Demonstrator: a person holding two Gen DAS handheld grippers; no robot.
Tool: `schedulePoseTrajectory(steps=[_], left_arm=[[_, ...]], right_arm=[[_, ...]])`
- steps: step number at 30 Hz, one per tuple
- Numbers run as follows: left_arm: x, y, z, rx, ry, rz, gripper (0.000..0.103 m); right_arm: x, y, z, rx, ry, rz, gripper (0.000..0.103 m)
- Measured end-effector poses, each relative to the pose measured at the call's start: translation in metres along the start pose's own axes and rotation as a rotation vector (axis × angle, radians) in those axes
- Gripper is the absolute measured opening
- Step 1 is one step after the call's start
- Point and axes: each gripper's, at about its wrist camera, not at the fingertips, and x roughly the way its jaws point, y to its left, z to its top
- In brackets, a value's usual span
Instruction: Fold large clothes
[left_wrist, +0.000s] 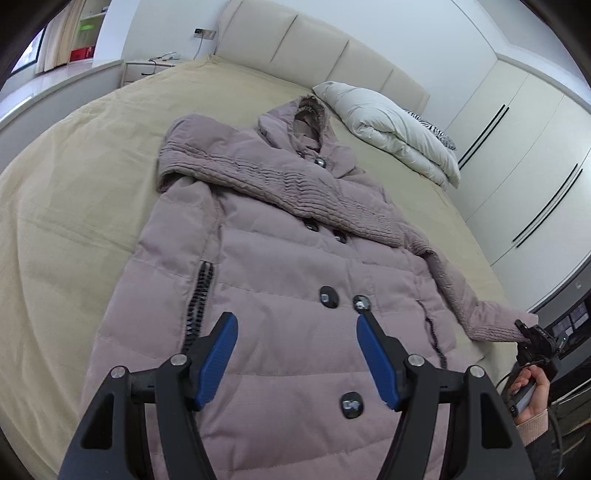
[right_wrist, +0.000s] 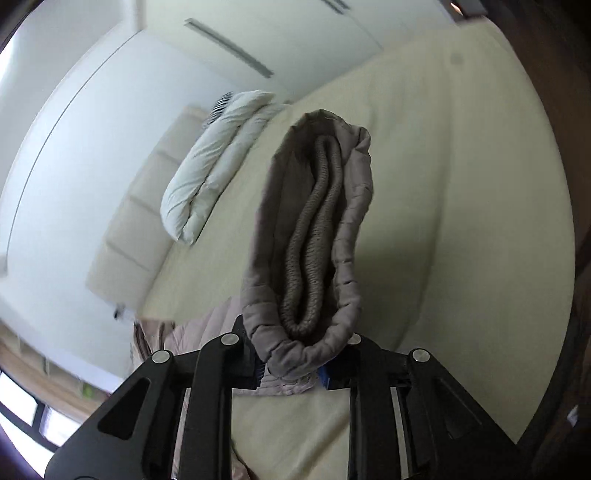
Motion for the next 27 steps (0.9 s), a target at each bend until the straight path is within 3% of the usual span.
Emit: schedulePoseTrajectory(steps=[4,7,10,14,18,24,27], left_arm=[[0.002,-0.015,0.007,-0.064,0.016,-0.146,0.084],[0.001,-0.030,0.014,-0.092,0.034,-0.245,0.090],[-0.003,-0.045,0.021,-0.108,0.053,-0.344,0.095],[0.002,-0.047,0.029,-0.191,0.113,-0.482,0.103],[0.017,-0.047,0.038,-0.267,0.170,-0.539,0.103],[0.046,-0.049,0.047,-0.273,0.248,-0.491,0.102],[0.060,-0.052,0.046,-0.261,0.309,-0.491,0.084]], right_arm=[[-0.026,0.119,-0.039,-0.481,-0.015,0.020,0.019],[-0.039,0.198,-0.111,-0.845,-0.009,0.045,0.018],[-0.049,0.241,-0.190,-1.112,0.005,0.069,0.018],[-0.060,0.262,-0.260,-1.255,0.045,0.116,0.018],[-0.058,0.278,-0.301,-1.371,0.050,0.121,0.018],[-0.040,0.292,-0.336,-1.481,0.049,0.119,0.018],[-0.038,0.294,-0.358,-1.514,0.048,0.129,0.018]])
